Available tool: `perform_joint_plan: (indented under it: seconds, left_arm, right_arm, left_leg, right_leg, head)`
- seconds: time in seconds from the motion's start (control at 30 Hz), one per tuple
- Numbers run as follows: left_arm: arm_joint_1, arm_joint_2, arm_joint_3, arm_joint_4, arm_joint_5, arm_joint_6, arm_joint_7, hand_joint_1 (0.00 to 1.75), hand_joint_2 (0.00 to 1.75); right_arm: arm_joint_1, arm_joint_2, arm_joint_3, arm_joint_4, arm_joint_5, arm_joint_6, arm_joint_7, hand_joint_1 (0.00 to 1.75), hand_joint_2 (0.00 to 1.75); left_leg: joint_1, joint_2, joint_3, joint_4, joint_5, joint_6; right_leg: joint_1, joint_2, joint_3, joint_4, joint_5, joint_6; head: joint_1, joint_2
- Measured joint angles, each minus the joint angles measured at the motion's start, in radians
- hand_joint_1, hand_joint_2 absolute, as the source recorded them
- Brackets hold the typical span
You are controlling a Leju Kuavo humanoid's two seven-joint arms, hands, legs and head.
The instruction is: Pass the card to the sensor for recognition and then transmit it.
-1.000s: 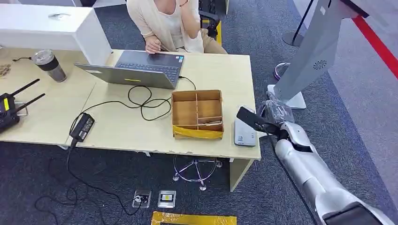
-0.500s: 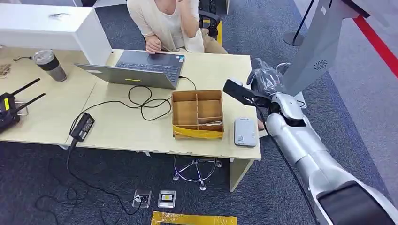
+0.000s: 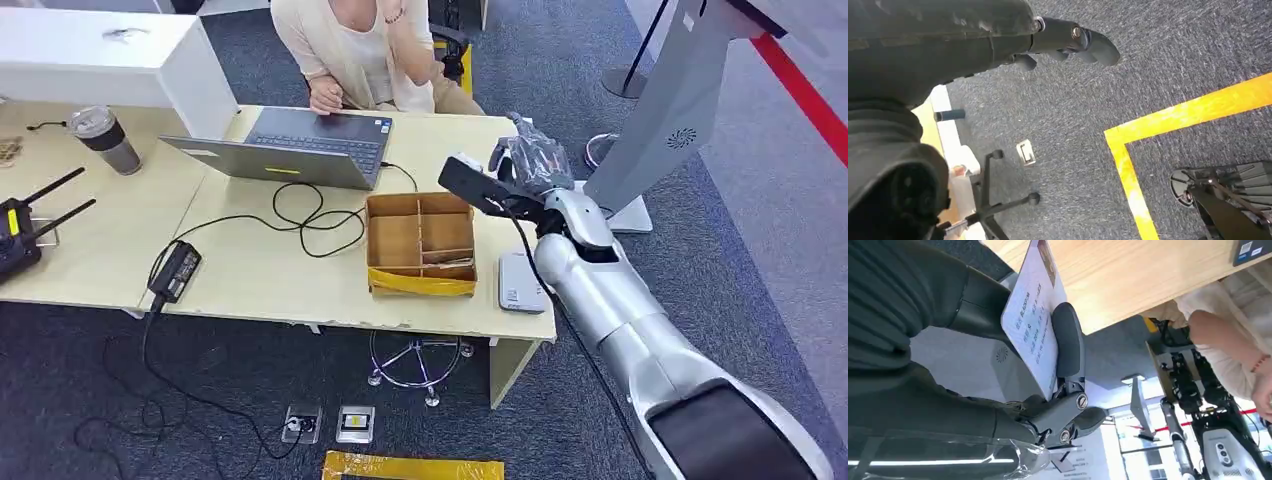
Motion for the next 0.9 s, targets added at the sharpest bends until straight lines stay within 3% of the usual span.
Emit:
perform_joint_plan:
  seconds: [0.9]
  left_arm:
    - [0.0,-0.003,0.0,0.0,0.029,0.017,0.035,0.0,0.0]
  right_arm:
    - [-0.006,0.05,-0.001,0.018,0.011,0.006,-0.007,1.75,1.75]
  left_leg:
    - [0.0,0.0,0.0,0.0,0.0,0.0]
  right_leg:
    - [0.0,0.0,0.0,0.0,0.0,0.0]
  head:
    - [0.0,0.0]
